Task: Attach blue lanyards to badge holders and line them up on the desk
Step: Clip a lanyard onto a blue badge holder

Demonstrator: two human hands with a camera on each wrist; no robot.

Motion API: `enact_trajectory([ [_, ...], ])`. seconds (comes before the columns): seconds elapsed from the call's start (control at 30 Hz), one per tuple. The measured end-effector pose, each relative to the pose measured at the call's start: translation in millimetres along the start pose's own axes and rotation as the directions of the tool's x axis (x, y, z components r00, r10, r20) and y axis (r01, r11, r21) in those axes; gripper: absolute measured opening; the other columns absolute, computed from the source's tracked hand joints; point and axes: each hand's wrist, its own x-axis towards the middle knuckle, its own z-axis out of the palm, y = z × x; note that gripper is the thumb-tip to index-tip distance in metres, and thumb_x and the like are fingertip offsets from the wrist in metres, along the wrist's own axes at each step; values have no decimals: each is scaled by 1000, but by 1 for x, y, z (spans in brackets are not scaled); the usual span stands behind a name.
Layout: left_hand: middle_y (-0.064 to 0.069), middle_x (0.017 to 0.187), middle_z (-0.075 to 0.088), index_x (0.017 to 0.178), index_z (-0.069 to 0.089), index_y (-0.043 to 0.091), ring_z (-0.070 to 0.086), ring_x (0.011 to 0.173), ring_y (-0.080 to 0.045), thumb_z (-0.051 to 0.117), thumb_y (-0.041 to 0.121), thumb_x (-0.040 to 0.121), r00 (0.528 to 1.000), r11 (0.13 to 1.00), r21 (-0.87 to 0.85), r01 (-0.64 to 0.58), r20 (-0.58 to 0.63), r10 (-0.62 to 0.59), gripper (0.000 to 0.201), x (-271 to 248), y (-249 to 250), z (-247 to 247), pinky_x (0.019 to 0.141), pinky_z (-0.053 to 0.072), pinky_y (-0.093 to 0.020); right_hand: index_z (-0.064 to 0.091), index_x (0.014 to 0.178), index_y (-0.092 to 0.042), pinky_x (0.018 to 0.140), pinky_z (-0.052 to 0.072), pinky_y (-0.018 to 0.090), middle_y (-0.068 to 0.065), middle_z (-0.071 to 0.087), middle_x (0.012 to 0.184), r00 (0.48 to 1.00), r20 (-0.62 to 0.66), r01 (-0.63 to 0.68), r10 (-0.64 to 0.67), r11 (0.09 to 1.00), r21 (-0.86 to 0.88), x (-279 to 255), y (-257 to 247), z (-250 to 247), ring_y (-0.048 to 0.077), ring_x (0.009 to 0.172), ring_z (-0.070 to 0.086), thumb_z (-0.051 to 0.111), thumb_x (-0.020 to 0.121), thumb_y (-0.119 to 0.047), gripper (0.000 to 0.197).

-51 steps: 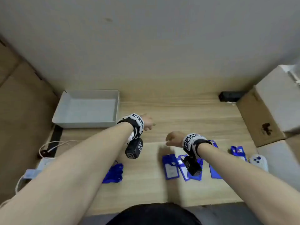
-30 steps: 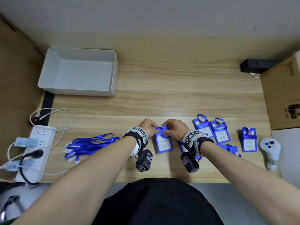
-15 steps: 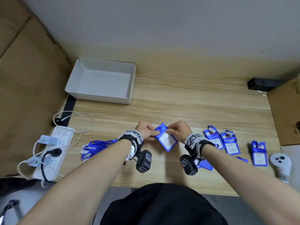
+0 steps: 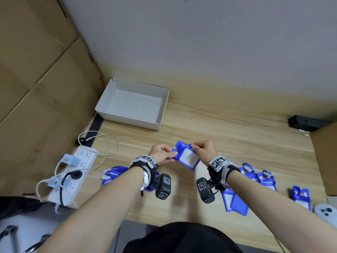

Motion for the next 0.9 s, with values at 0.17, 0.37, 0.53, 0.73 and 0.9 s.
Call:
enact_trajectory([
  [0.17, -14, 75, 64, 74, 51, 6, 68, 60, -14, 72, -9, 81, 996, 997, -8, -82, 24, 82, 27, 1, 22, -4, 59, 58, -21, 72, 81, -3, 54, 47, 22, 6, 59, 67, 983, 40, -184, 180, 964, 190, 4, -17, -13, 18, 62, 54, 60, 94, -8, 18],
  [0.37, -13, 78, 66, 75, 51, 7, 70, 64, -15, 70, -6, 83, 985, 982, -93, -166, 19, 169, 24, 3, 58, -7, 63, 60, -26, 67, 96, -1, 54, 51, 23, 10, 65, 72, 953, 156, -300, 259, 876, 378, -1, -26, -35, 13, 52, 60, 49, 95, -2, 18],
  [0.53, -13, 70, 63, 70, 51, 8, 64, 50, -11, 73, -4, 82, 961, 968, 44, -248, -116, 252, 28, 11, 79, -2, 55, 59, -25, 65, 84, -9, 52, 46, 21, 4, 70, 71, 957, 233, -236, 174, 934, 269, -3, -20, -39, 11, 54, 62, 56, 99, -13, 17],
  [0.73, -18, 74, 67, 69, 50, 9, 67, 60, -25, 74, -5, 80, 917, 938, 237, -253, -251, 311, 30, 15, 77, 6, 69, 60, -45, 65, 70, -13, 49, 43, 19, 1, 70, 65, 951, 243, -195, 192, 981, -13, -4, -5, -49, 10, 51, 60, 58, 94, -13, 25],
  [0.9, -14, 75, 67, 70, 52, 9, 65, 60, -21, 75, -4, 79, 920, 916, 333, -224, -236, 311, 28, 12, 79, 5, 54, 58, -30, 67, 73, -10, 50, 43, 21, 3, 71, 66, 943, 189, -267, 273, 962, -56, -9, 16, -67, 11, 51, 60, 57, 92, -13, 21],
])
